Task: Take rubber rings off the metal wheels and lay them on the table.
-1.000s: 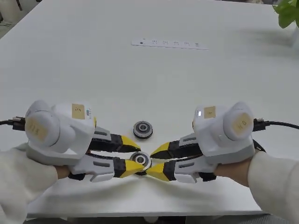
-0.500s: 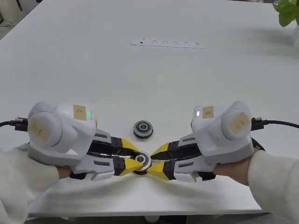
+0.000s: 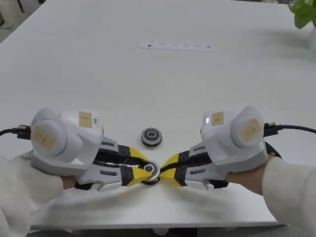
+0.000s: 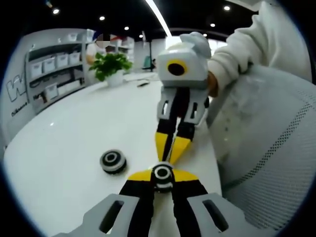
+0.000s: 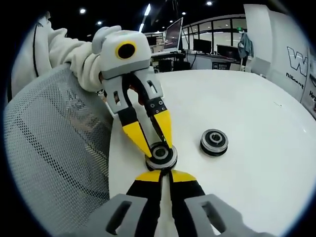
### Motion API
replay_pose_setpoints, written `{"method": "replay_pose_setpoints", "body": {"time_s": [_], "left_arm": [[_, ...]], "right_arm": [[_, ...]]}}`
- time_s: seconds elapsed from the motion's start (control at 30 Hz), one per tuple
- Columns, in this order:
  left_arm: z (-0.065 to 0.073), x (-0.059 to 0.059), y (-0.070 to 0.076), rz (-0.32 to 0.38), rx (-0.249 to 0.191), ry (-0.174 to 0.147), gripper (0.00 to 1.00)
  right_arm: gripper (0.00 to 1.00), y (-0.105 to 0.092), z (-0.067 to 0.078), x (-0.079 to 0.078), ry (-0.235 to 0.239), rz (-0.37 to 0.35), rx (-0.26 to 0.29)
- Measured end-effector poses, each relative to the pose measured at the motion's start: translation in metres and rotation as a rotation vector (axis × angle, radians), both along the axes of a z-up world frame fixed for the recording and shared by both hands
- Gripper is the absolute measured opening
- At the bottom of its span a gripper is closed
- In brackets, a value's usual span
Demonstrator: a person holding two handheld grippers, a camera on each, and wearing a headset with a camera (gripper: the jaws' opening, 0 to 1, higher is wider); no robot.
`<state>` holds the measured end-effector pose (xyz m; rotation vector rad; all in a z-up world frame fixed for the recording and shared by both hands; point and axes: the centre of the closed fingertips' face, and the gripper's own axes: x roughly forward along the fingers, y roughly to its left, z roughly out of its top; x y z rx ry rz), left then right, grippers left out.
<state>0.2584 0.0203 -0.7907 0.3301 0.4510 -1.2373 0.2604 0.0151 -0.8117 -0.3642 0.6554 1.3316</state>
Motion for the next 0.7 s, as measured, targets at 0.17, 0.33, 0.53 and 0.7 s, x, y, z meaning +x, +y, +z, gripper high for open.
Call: {"method": "replay_pose_setpoints", "body": {"time_s": [0.17, 0.33, 0.53, 0.7], "left_arm": [[-0.001, 0.000, -0.003, -0.010, 0.000, -0.011, 0.14], [-0.002, 0.001, -0.004, -0.010, -0.007, -0.011, 0.15], [-0.002, 0.002, -0.008, -0.011, -0.012, -0.016, 0.14], [-0.003, 0.002, -0.011, -0.014, -0.017, -0.015, 0.14]], "right_arm": [[0.00, -0.004, 0.000, 0.000, 0.020, -0.008, -0.008], [0.00, -0.006, 0.002, 0.000, 0.012, -0.006, -0.018], [0.00, -0.011, 0.003, 0.002, 0.065, -0.048, -0.021], [0.00, -0.017, 0.002, 0.002, 0.225, -0.156, 0.003]]}}
